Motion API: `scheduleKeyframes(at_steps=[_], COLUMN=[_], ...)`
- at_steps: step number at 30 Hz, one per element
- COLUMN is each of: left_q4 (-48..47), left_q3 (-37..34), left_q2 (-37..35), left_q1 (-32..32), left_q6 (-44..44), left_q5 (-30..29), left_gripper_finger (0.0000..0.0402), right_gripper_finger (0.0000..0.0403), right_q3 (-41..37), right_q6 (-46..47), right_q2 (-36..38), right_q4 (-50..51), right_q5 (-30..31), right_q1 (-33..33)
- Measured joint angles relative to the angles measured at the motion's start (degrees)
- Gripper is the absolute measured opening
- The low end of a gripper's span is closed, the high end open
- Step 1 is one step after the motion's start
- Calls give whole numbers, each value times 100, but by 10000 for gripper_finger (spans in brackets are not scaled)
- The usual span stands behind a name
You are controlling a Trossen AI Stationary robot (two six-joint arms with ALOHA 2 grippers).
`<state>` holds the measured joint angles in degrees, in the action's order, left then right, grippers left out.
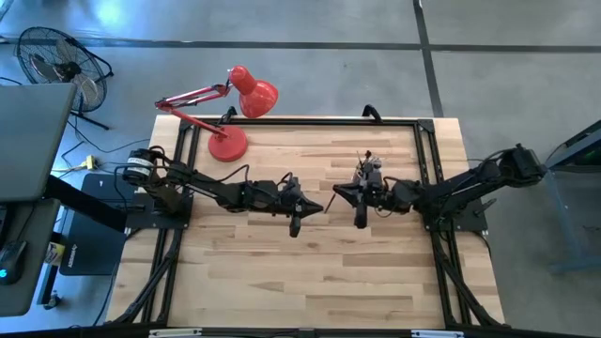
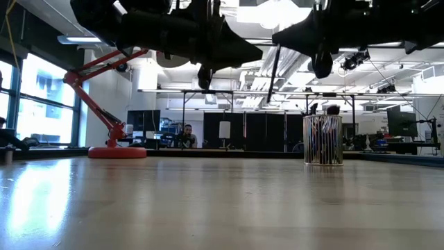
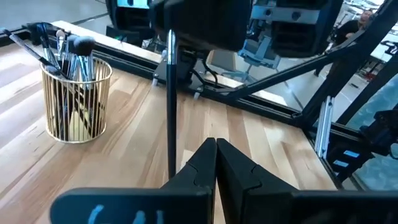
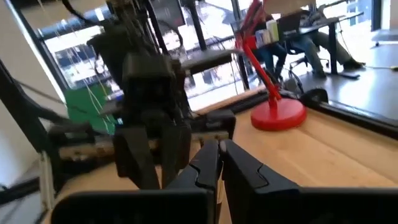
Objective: Put items in baskets/containers
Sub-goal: Put the black brush into the gold holder
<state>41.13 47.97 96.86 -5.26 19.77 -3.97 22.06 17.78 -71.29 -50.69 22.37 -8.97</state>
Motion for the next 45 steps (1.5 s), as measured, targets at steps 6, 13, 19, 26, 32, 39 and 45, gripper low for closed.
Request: scheduleKeyframes(at_steps=[6,13,19,26,32,39,45], left_q4=[-209,-478,-584,-619,-619,-631,-700], left_q3=[-2,-9,-9,-9,-9,-9,-9], left_q2=[0,0,0,0,0,0,0], left_q1=[0,0,0,0,0,0,0], left_q6=[0,4,4,6,17,4,4], left_q5=[-140,-153,-155,-167,-173,-173,-170], left_gripper_finger=[5,5,5,5,5,5,5], right_gripper_finger=[5,4,3,2,9,30,66], right_q3=[0,2,4,-40,-52,-54,-55], right_q6=[-670,-1137,-739,21,583,1185,1205], right_q2=[483,1882,2503,2334,1713,1017,1033], right_q4=[489,1858,3168,4006,4310,4309,4301], right_q5=[1156,2823,3520,3693,3154,2780,2692], right_q1=[-1,-10,-17,81,411,724,761])
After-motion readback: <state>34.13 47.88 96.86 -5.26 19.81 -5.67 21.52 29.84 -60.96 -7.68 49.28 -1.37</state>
